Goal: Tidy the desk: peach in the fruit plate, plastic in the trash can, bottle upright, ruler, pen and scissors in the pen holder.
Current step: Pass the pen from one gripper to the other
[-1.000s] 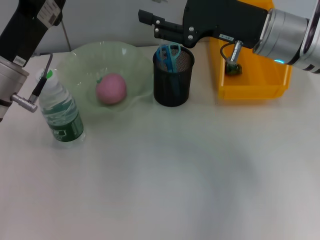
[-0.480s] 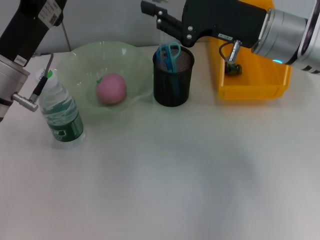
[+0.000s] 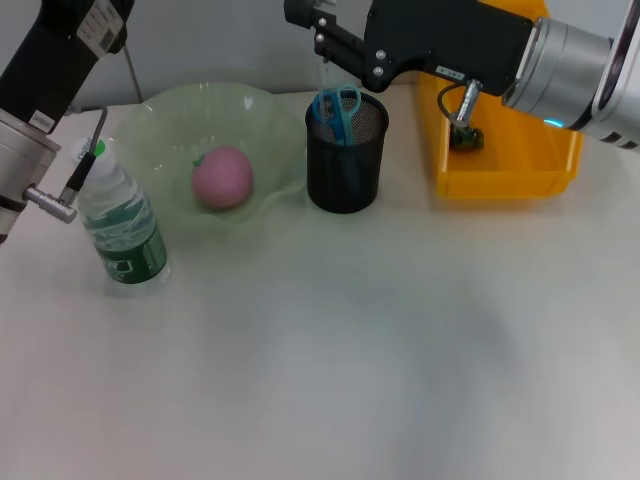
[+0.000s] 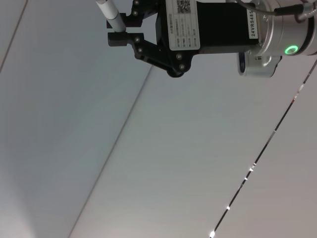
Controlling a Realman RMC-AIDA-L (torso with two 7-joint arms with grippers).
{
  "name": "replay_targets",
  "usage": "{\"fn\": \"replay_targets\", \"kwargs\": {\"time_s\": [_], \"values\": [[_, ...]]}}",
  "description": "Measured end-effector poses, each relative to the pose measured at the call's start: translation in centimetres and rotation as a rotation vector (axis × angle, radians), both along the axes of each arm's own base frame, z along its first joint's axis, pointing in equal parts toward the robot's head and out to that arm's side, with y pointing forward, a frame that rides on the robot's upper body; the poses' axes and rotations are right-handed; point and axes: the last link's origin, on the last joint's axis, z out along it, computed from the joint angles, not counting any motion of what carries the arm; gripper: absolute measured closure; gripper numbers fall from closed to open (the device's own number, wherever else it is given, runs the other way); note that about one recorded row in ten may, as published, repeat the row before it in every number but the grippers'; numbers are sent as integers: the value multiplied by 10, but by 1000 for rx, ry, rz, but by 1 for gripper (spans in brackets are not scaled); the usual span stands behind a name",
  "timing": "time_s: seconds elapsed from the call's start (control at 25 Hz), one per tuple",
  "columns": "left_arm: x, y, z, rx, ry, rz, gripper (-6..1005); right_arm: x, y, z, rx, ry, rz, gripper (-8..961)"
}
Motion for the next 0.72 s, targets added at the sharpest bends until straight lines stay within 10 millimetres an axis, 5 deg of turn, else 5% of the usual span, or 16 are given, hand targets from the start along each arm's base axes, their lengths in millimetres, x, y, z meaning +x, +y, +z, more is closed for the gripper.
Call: {"fn": "replay_targets", "kwargs": {"time_s": [0.72], "values": [[0,1,-1,-5,3,3,813,0,-1,-3,-10,-1,0,769]]}}
